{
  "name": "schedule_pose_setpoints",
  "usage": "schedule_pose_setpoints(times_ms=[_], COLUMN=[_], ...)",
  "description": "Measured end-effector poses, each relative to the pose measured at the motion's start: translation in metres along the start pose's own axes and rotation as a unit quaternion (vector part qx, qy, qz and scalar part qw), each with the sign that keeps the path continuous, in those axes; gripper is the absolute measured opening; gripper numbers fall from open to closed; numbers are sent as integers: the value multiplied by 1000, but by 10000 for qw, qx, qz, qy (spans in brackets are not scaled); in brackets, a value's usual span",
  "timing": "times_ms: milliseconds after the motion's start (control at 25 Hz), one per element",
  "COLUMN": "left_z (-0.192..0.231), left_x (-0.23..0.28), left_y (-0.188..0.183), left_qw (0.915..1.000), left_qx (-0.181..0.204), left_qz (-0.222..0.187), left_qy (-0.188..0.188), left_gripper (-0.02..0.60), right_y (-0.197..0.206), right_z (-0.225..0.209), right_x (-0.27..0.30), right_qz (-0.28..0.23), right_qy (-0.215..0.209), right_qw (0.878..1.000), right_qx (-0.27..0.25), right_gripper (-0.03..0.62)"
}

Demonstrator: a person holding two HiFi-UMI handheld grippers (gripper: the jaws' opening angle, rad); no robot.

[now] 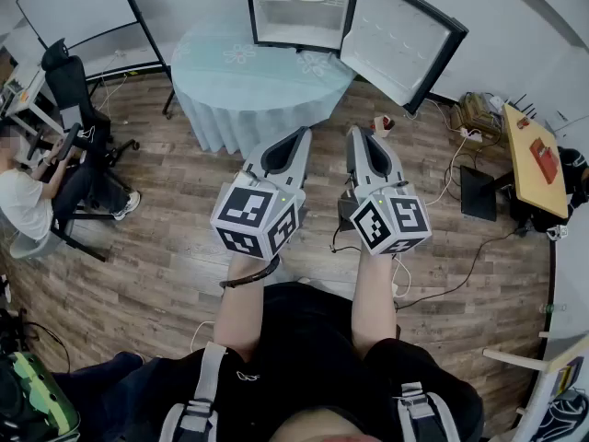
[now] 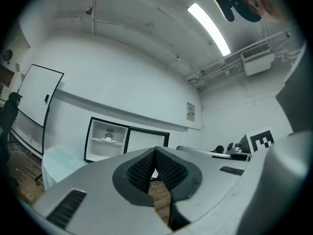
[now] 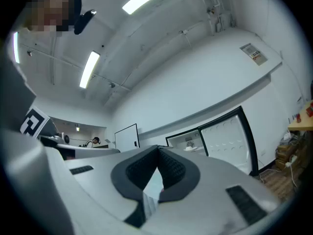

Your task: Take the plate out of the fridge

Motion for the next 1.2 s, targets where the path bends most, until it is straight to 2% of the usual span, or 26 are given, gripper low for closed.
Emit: schedule_pose_setpoints(times_ms=[240, 320, 800, 1200], left_z=[2, 6, 60, 111], left_x=[20, 23, 27, 60], left_y=[2, 2, -3, -54], left_qw=[9998, 9999, 9990, 9971], left_qx=[106, -2, -190, -163], left_qz=[46, 2, -180, -727], left_qy=[-165, -145, -351, -148], left_gripper=[0, 0, 0, 0], right_y=[-9, -10, 5, -29], right_z=[-25, -29, -15, -7], right_x=[4, 9, 58, 124], right_qz=[-146, -198, -26, -263], right_qy=[147, 172, 26, 78], right_qw=[9997, 9995, 9999, 9995], right_qx=[136, 174, 114, -167], right_gripper=[-2, -2, -2, -2])
Point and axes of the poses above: the fingertips, and each gripper's own axes: x forward along the fingers, z to its left, y out of its underside, the point moved 3 cm from there along -x, backward along the fingers, and after that the axes turned 5 degrees about y, right-handed, at the moved point
